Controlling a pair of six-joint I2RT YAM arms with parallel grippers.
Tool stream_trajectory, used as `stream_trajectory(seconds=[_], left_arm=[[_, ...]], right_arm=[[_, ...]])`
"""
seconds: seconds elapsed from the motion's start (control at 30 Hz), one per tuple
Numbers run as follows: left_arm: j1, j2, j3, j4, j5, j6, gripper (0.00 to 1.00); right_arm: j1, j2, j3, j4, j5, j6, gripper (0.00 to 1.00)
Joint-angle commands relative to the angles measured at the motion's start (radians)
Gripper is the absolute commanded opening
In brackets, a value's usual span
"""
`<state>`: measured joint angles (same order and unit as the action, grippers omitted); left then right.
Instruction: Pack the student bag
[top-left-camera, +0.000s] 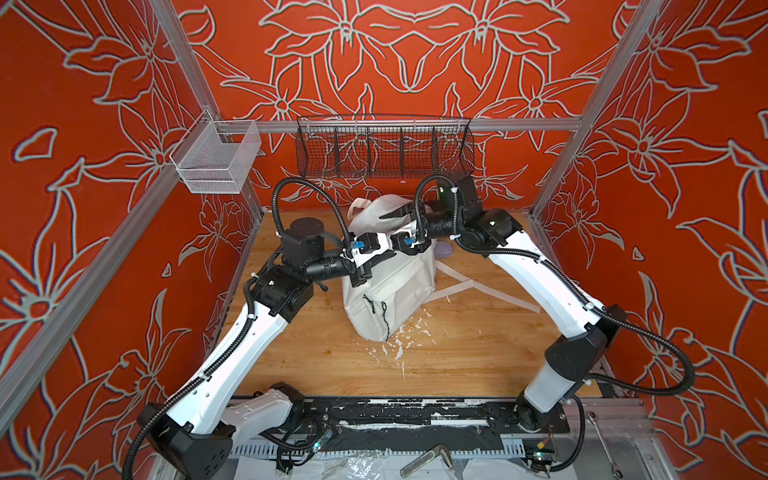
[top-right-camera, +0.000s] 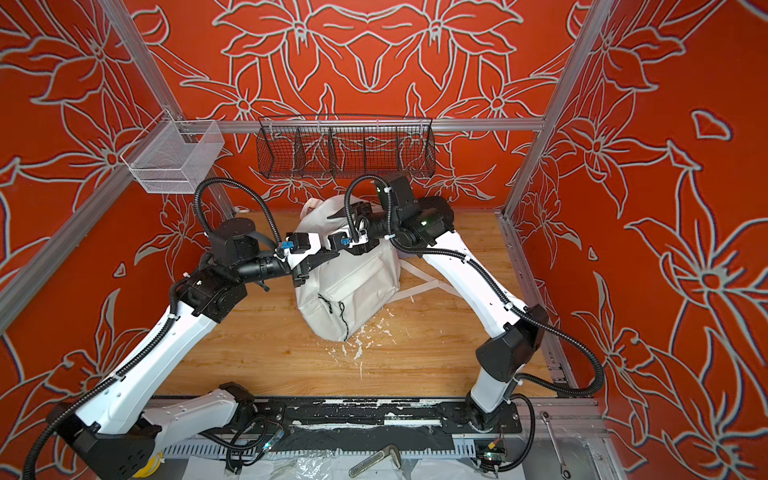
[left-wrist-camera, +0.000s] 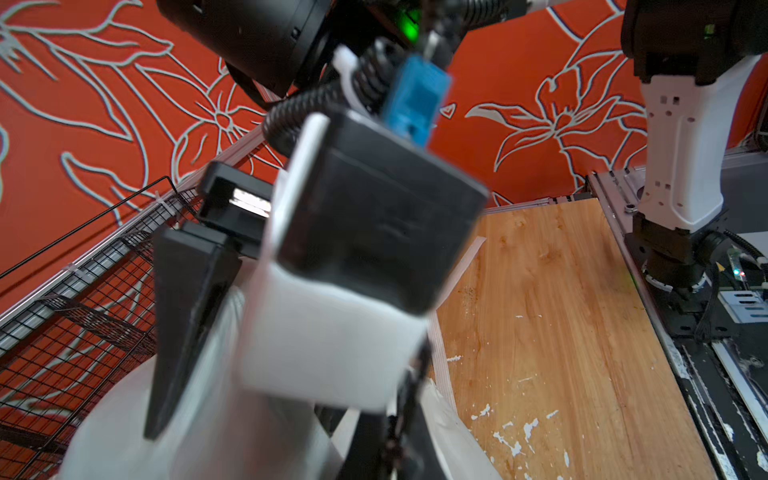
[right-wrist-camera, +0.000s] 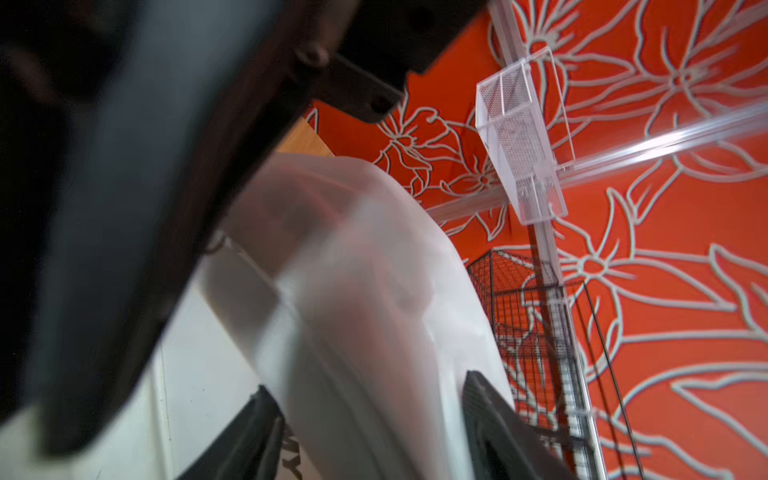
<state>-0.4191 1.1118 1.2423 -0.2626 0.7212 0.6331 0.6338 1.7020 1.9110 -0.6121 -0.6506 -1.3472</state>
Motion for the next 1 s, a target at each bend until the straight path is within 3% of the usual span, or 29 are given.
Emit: stream_trajectory(seconds=[0.0,0.13,0.23,0.4,0.5,0.7,0.97], left_arm=[[-0.007,0.003,0.023,-0.017,0.028,0.027,0.0],[-0.006,-0.001,0.012,-0.02,0.002,0.03,0.0],[-0.013,-0.018,-0.019,-0.018,-0.038,0.047,0.0],[-0.026,-0.073,-0.108,-0.012,-0.104,0.071,0.0],[-0.029,-0.113,-0.159,-0.019,-0.139,0.082,0.0],[-0.029,-0.196,-0.213,-0.063,-0.237,0.089,0.0],[-0.03,-0.22,-0.237,-0.122,-0.265,0.091,0.0]], right_arm=[[0.007,0.003,0.05,-0.035,-0.075,0.026,0.35],[0.007,0.023,0.149,-0.067,-0.055,0.199,0.08],[0.007,0.073,0.295,-0.165,-0.006,0.328,0.0],[-0.01,0.229,0.637,-0.391,0.009,0.475,0.0],[-0.026,0.291,0.749,-0.445,0.011,0.518,0.0],[-0.077,0.278,0.729,-0.403,0.004,0.62,0.0],[-0.097,0.257,0.718,-0.355,0.036,0.723,0.0]])
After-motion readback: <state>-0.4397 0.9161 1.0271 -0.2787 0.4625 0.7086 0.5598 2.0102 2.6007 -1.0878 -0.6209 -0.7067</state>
